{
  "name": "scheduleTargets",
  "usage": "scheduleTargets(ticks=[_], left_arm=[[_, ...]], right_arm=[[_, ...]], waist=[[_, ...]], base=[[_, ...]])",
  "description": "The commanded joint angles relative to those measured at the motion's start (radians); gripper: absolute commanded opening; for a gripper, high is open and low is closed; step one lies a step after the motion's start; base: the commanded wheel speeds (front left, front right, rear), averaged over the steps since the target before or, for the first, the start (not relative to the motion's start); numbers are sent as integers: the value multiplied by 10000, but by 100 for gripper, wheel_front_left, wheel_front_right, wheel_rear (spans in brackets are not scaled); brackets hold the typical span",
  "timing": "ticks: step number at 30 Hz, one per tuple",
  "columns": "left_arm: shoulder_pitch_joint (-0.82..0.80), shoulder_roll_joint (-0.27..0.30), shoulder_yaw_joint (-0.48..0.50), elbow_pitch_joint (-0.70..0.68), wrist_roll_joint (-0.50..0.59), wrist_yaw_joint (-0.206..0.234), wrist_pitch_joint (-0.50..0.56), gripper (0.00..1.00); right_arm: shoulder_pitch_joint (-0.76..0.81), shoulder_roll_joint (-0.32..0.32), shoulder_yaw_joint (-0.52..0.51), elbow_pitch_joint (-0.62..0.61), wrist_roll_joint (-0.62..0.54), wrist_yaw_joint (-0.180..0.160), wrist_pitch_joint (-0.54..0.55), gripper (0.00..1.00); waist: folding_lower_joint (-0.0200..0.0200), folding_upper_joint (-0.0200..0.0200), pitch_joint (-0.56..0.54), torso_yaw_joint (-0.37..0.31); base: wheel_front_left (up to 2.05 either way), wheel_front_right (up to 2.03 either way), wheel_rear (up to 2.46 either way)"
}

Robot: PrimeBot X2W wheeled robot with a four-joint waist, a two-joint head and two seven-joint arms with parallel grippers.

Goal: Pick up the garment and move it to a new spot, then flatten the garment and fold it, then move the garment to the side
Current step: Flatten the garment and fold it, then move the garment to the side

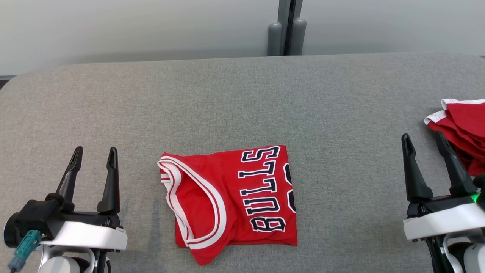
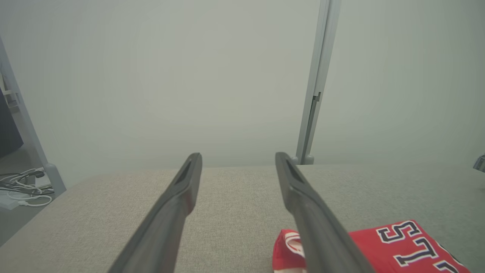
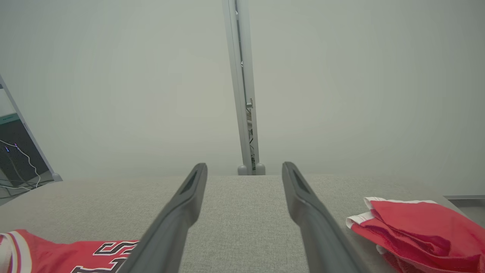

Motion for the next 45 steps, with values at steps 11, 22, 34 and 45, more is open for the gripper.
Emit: scheduleTargets(ticks=[11,22,34,45], left_arm=[[588,97,-87,-75,27,255,231,100],[1105,111,-251,-22,-74,316,353,100],[1341,169,-347,109,-156,327,398,100],[1189,253,-377,223,-261,319,367,100]], right_arm=[[758,118,-228,-131,-119,21,228,100],[1318,148,-327,-249,-166,21,529,100],[1495,111,-279,-361,-163,21,752,100],[1451,148,-332,-292,-140,21,684,100]], waist=[[0,-1,-517,-83],[0,-1,-1118,-66],[0,-1,-1310,-64],[0,-1,-1272,-65]], base=[[0,0,0],[0,0,0],[0,0,0],[0,0,0]])
